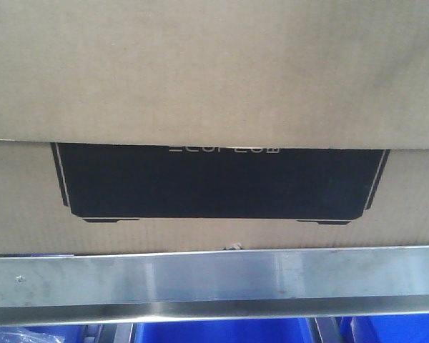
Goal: Grab box from left shelf to table start
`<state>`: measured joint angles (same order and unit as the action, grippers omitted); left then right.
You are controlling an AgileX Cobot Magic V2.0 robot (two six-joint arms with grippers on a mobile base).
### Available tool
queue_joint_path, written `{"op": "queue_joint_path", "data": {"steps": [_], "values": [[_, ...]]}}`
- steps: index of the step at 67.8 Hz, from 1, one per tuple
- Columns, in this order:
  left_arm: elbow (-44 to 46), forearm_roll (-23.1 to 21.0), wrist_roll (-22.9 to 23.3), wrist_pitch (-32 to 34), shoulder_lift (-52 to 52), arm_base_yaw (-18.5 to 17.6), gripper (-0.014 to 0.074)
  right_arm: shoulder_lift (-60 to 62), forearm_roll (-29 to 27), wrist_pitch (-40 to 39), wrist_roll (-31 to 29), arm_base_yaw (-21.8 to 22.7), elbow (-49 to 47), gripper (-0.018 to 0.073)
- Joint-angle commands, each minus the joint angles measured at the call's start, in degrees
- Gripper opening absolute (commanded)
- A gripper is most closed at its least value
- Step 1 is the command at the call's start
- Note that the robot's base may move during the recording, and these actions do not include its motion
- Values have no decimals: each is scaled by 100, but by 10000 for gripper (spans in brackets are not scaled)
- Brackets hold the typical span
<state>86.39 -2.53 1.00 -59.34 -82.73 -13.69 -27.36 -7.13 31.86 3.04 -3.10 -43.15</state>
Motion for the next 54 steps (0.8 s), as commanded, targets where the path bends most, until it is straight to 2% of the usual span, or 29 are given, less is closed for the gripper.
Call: {"op": "queue_joint_path", "data": {"steps": [1,26,54], "values": [[193,-18,0,296,182,-38,442,-718,12,-20,-50,49,-790,551],[193,-7,0,340,182,-38,442,-3059,713,1483,-50,49,-2665,551],[193,-7,0,340,182,-38,442,-4772,786,2665,-270,49,-3990,551]]}}
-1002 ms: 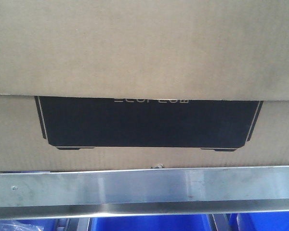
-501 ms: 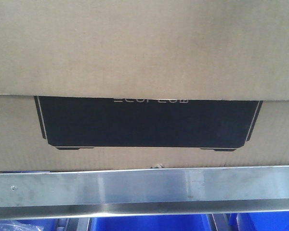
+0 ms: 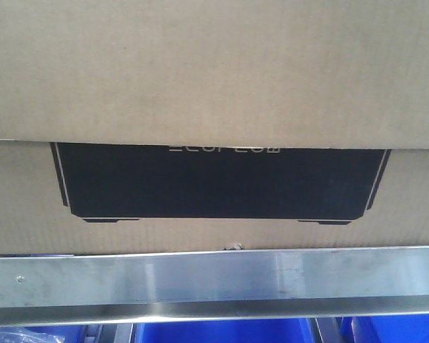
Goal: Grab box from left shelf to table start
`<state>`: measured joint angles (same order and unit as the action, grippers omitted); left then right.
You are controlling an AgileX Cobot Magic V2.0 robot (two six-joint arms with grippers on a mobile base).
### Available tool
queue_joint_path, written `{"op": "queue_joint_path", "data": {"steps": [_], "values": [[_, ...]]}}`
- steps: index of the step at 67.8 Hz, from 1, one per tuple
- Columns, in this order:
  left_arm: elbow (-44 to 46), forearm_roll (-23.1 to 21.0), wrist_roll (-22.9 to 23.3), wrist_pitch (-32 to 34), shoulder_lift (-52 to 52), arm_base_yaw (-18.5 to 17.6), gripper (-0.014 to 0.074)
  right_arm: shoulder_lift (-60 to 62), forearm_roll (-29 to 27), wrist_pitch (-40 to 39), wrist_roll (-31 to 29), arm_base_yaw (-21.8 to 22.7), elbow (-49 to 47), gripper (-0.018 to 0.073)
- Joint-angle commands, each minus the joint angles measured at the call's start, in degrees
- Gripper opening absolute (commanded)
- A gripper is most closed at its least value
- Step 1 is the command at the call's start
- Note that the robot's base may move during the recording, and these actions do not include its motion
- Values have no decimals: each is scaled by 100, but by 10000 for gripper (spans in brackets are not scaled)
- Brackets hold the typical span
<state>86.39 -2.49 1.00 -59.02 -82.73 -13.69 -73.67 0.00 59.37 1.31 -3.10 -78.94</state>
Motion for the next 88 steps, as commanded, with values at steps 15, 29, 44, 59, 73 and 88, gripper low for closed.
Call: {"op": "queue_joint_path", "data": {"steps": [15,29,44,59,73,88], "values": [[193,-12,0,309,182,-38,442,-904,73,300,-97,49,-1106,551],[193,-22,0,274,182,-38,441,-1530,73,864,-163,49,-1676,551],[193,-22,0,192,182,-38,361,-1860,73,903,-168,49,-1747,543],[193,-32,0,181,182,-38,24,-1969,77,890,-175,49,-1747,195],[193,-32,-9,181,182,-38,-94,-1969,84,866,-175,49,-1747,57],[193,-191,7,37,196,-38,-93,-1885,84,872,-175,49,-1747,57]]}}
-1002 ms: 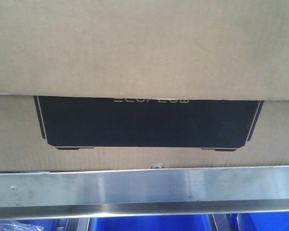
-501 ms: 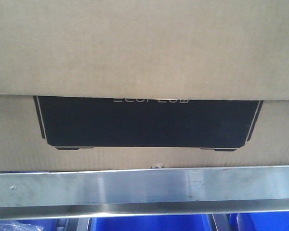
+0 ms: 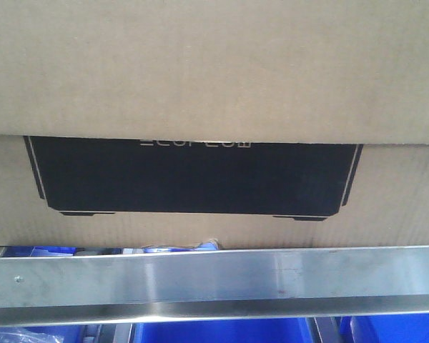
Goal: Grab box from left shelf to table start
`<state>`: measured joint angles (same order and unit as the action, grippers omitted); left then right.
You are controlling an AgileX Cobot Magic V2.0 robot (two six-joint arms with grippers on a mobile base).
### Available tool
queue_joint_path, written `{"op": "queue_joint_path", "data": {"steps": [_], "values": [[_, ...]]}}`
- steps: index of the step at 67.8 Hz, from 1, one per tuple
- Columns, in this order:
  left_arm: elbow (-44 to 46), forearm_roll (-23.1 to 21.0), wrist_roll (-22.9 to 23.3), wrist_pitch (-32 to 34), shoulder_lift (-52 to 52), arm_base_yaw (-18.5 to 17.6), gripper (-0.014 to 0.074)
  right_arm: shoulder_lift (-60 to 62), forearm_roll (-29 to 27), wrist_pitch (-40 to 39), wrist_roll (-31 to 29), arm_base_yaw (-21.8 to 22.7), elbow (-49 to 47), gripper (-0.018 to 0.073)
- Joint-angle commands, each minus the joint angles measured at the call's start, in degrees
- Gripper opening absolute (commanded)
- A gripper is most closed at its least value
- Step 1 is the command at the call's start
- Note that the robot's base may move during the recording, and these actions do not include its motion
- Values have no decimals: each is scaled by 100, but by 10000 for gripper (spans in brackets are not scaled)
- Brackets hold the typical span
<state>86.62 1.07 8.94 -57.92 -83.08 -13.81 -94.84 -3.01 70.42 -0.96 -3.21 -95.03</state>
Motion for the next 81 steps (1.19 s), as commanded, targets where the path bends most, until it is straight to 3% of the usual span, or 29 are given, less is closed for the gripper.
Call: {"op": "queue_joint_path", "data": {"steps": [1,15,23,35,59,81], "values": [[170,-546,-768,-103,229,-26,-93,253,385,-238,52,60,-138,57],[170,-450,74,-571,631,-178,-93,764,385,-270,52,60,-138,57],[170,-406,299,-729,1004,-308,-93,1132,385,-228,52,54,-134,57],[117,29,554,-875,1563,-549,-93,1727,353,-195,96,42,160,57],[-184,63,575,-1215,2184,-586,-93,2802,301,-281,344,-437,1494,57],[-1493,-25,575,-875,3235,-586,-93,3747,301,-390,683,-880,2599,57]]}}
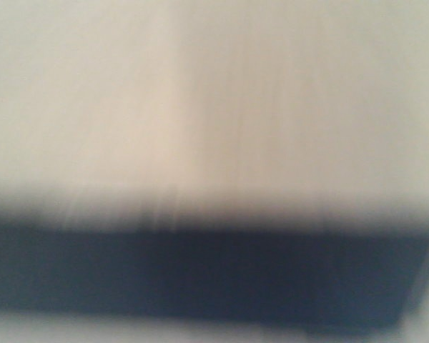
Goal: Grab box from left shelf to table start
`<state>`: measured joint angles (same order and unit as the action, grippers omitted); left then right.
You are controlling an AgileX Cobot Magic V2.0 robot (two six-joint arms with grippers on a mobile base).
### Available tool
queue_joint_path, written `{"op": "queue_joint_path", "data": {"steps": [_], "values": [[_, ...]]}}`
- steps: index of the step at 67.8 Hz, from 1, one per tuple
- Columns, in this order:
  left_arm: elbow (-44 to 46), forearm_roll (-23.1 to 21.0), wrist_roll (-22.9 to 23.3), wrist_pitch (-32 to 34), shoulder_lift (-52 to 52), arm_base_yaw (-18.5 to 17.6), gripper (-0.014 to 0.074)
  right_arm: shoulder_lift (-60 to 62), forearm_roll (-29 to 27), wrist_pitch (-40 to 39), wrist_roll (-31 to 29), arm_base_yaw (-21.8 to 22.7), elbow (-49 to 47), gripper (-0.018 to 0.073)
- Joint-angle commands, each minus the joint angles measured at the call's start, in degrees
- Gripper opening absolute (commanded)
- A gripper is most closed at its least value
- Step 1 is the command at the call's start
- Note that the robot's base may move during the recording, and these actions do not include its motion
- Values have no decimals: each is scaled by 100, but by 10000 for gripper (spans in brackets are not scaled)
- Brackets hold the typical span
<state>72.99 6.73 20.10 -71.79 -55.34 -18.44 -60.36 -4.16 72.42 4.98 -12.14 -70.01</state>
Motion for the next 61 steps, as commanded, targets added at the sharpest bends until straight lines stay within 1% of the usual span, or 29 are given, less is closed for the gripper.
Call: {"op": "queue_joint_path", "data": {"steps": [1,12,20,33,49,61], "values": [[-201,-591,-541,525,518,-123,-93,338,416,-595,89,14,151,57],[-796,-591,-541,815,1038,-123,-93,695,416,-703,89,14,581,57],[-822,-591,-568,950,1234,-123,-93,848,416,-762,85,14,571,57],[-542,-591,-598,1027,1423,-123,-93,1008,416,-800,85,14,327,57],[9,-600,-610,1017,1620,-123,-93,1243,416,-783,85,14,-302,57],[452,-763,-622,955,1714,-123,-93,1350,416,-708,85,14,-872,57]]}}
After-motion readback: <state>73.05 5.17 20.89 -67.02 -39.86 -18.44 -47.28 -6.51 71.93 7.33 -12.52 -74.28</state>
